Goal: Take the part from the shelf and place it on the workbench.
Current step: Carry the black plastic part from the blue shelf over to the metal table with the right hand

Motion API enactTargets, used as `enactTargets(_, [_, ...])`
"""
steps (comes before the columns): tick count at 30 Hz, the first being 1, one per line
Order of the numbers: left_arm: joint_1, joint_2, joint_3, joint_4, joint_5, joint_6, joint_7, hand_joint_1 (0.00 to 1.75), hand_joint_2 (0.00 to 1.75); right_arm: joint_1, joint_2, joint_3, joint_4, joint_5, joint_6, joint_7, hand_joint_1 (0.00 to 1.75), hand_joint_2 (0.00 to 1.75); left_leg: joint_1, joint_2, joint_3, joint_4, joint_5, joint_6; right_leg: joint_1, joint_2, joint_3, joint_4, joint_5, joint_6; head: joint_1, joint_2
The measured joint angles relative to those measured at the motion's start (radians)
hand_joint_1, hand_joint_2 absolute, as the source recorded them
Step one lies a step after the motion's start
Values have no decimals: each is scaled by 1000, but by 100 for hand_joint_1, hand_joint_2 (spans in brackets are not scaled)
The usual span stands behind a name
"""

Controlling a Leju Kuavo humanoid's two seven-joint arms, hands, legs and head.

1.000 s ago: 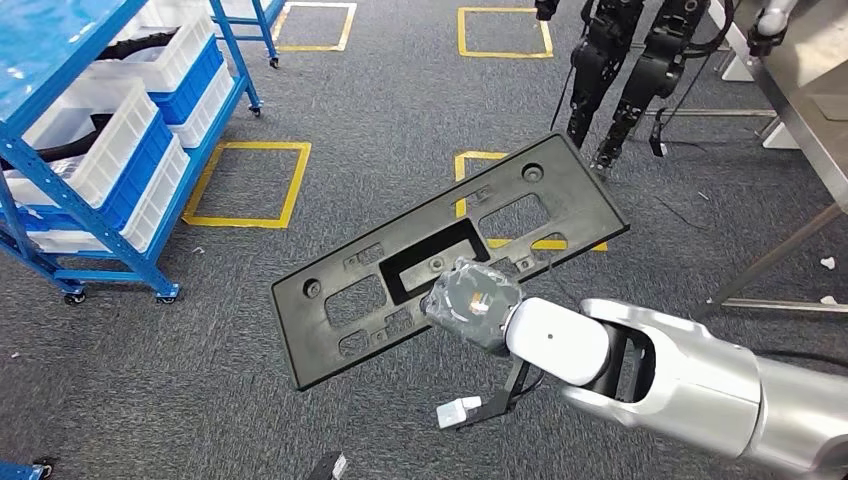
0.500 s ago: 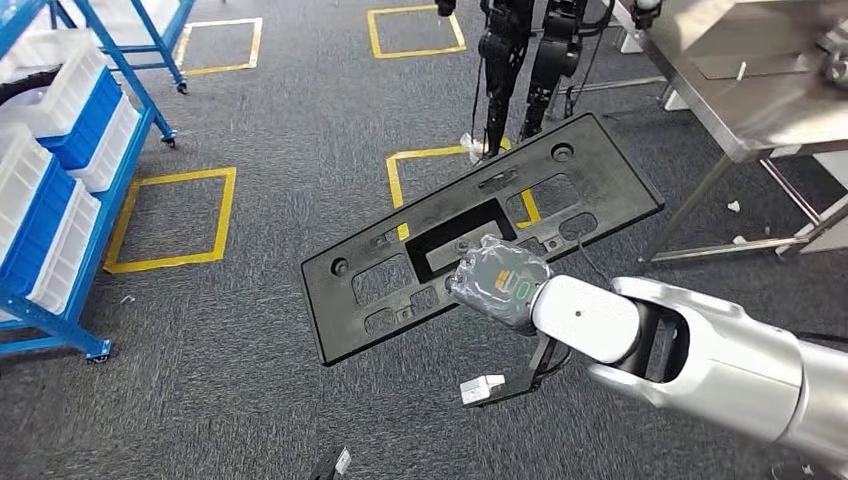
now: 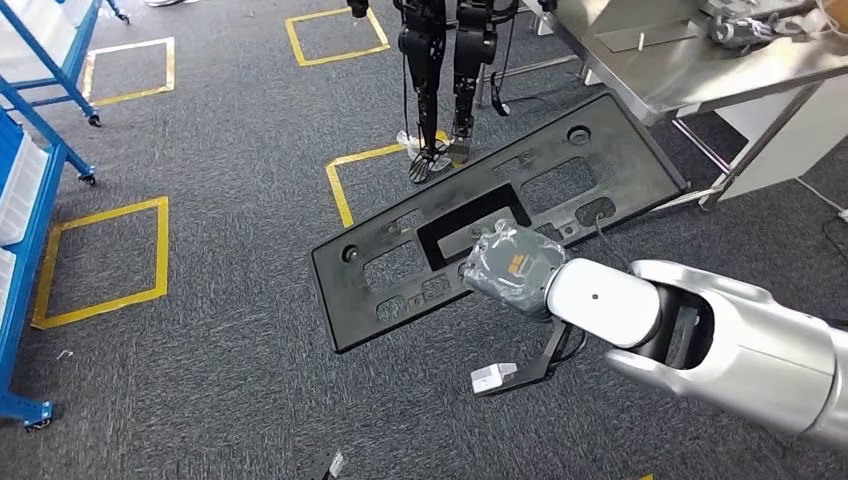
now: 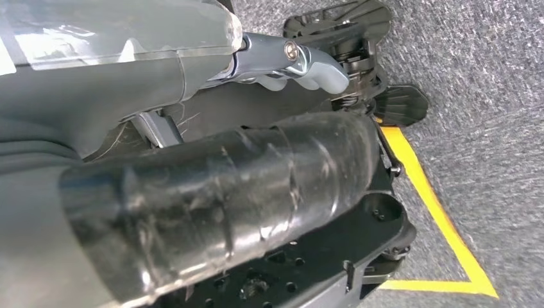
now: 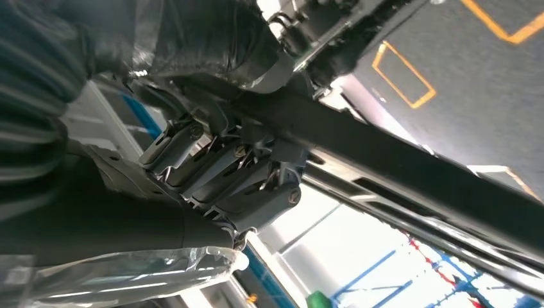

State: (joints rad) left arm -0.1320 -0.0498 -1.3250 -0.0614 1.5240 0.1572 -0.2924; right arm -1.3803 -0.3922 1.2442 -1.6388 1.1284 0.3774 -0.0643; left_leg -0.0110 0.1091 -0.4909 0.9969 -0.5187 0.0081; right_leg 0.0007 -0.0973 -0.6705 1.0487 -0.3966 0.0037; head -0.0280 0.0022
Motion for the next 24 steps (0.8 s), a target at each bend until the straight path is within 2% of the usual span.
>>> enactTargets(1, [0, 0, 5, 0, 0, 0, 3, 0, 0, -6, -4, -2, 0, -8, 2, 2, 175, 175, -1, 13, 5, -1, -4, -4, -1, 16, -1, 0, -2, -9, -1, 0])
enactTargets(2, [0, 0, 10, 0, 0, 0, 6, 0, 0, -12, -9, -4, 0, -17, 4, 5, 175, 175, 0, 13, 9, 2, -12, -9, -3, 30, 1, -2, -3, -15, -2, 0])
enactTargets(3, [1, 0, 15, 0, 0, 0, 8, 0, 0, -19, -14, -9, 0, -28, 8, 7, 175, 175, 3, -3, 6, 17, -26, -13, -5, 44, 3, -4, -4, -23, -2, 0])
enactTargets(4, [1, 0, 21, 0, 0, 0, 10, 0, 0, -26, -17, -15, 1, -43, 13, 10, 175, 175, 7, -29, -8, 53, -48, -16, -7, 58, 6, -6, -4, -30, -3, 0])
enactTargets(5, [1, 1, 27, 0, 0, 0, 10, 0, 0, -32, -19, -23, 1, -59, 19, 12, 175, 175, 10, -62, -33, 109, -77, -18, -7, 72, 7, -7, -4, -36, -5, 0])
enactTargets(6, [-1, 1, 33, 0, 0, -1, 10, 0, 0, -37, -20, -30, 2, -73, 26, 14, 175, 175, 10, -85, -67, 178, -106, -19, -7, 86, 8, -6, -5, -40, -6, 0])
enactTargets(7, [-5, 2, 38, 0, 0, -1, 10, 0, 0, -40, -21, -35, 4, -84, 32, 15, 175, 175, 10, -97, -100, 244, -127, -19, -5, 101, 8, -5, -5, -42, -7, 0])
enactTargets(8, [-9, 2, 42, 0, 0, -1, 9, 0, 0, -43, -23, -38, 5, -88, 35, 16, 175, 175, 9, -102, -124, 287, -131, -19, -4, 117, 9, -4, -6, -44, -8, 0])
enactTargets(9, [-11, 2, 44, 0, 0, -1, 9, 0, 0, -47, -25, -40, 6, -88, 37, 16, 175, 175, 8, -104, -133, 292, -114, -16, -3, 133, 9, -1, -7, -44, -8, 0])
enactTargets(10, [-11, 2, 46, 0, 0, -1, 10, 0, 0, -51, -27, -40, 7, -86, 37, 17, 175, 175, 8, -107, -125, 260, -78, -12, -2, 149, 10, 1, -8, -45, -8, 0])
enactTargets(11, [-8, 2, 48, 0, 0, 0, 11, 0, 0, -54, -30, -41, 8, -82, 38, 20, 175, 175, 8, -118, -107, 199, -33, -8, -2, 165, 10, 3, -8, -45, -8, 0])
enactTargets(12, [-4, 2, 51, 0, 0, 0, 12, 0, 0, -57, -32, -42, 9, -77, 38, 24, 175, 175, 9, -142, -88, 140, 2, -3, -3, 179, 9, 4, -7, -43, -7, 0])
enactTargets(13, [0, 2, 54, 0, 0, 0, 13, 0, 0, -59, -35, -43, 10, -71, 39, 30, 175, 175, 10, -168, -72, 89, 24, 0, -5, 192, 6, 4, -5, -39, -7, 0])
enactTargets(14, [2, 2, 57, 0, 0, 0, 15, 0, 0, -60, -38, -44, 11, -66, 40, 35, 175, 175, 10, -188, -59, 55, 29, 4, -8, 203, 1, 4, -1, -33, -7, 0])
enactTargets(15, [3, 2, 59, 0, 0, 0, 16, 0, 0, -60, -41, -44, 13, -62, 42, 39, 175, 175, 9, -197, -52, 41, 23, 7, -11, 215, -4, 2, 4, -25, -8, 0])
enactTargets(16, [4, 1, 60, 0, 0, 0, 17, 0, 0, -60, -45, -45, 14, -59, 43, 42, 175, 175, 7, -189, -46, 26, 23, 10, -14, 228, -8, -1, 10, -17, -9, 0])
enactTargets(17, [3, -1, 60, 0, 0, 0, 18, 0, 0, -61, -49, -46, 14, -58, 44, 43, 175, 175, 10, -176, -39, 14, 24, 15, -15, 232, -11, -4, 14, -10, -10, 0])
enactTargets(18, [3, -3, 61, 0, 0, 0, 19, 0, 0, -63, -53, -48, 15, -57, 45, 43, 175, 175, 12, -164, -35, 3, 30, 20, -11, 217, -14, -2, 11, -5, -8, 0])
enactTargets(19, [3, -5, 61, 0, 0, 0, 19, 0, 0, -66, -57, -49, 15, -56, 47, 43, 175, 175, 15, -150, -29, -8, 36, 25, -9, 189, -24, 18, -3, -1, -7, 0])
enactTargets(21, [5, -6, 61, 0, 0, 0, 18, 0, 0, -71, -59, -51, 16, -54, 50, 44, 175, 175, 15, -122, -23, -18, 41, 31, -8, 123, -69, 117, -56, 6, -4, 0])
enactTargets(22, [6, -6, 62, 0, 0, 0, 18, 0, 0, -72, -60, -50, 16, -54, 52, 44, 175, 175, 15, -108, -23, -17, 40, 32, -12, 108, -98, 181, -81, 10, -4, 0])
enactTargets(23, [6, -6, 62, 0, 0, 0, 18, 0, 0, -71, -61, -49, 16, -54, 52, 44, 175, 175, 16, -95, -22, -14, 37, 32, -16, 102, -120, 227, -92, 14, -3, 0])
enactTargets(24, [6, -6, 62, 0, 0, 0, 18, 0, 0, -71, -62, -48, 16, -54, 53, 44, 175, 175, 16, -81, -21, -11, 32, 30, -21, 99, -128, 242, -86, 18, -3, 0])
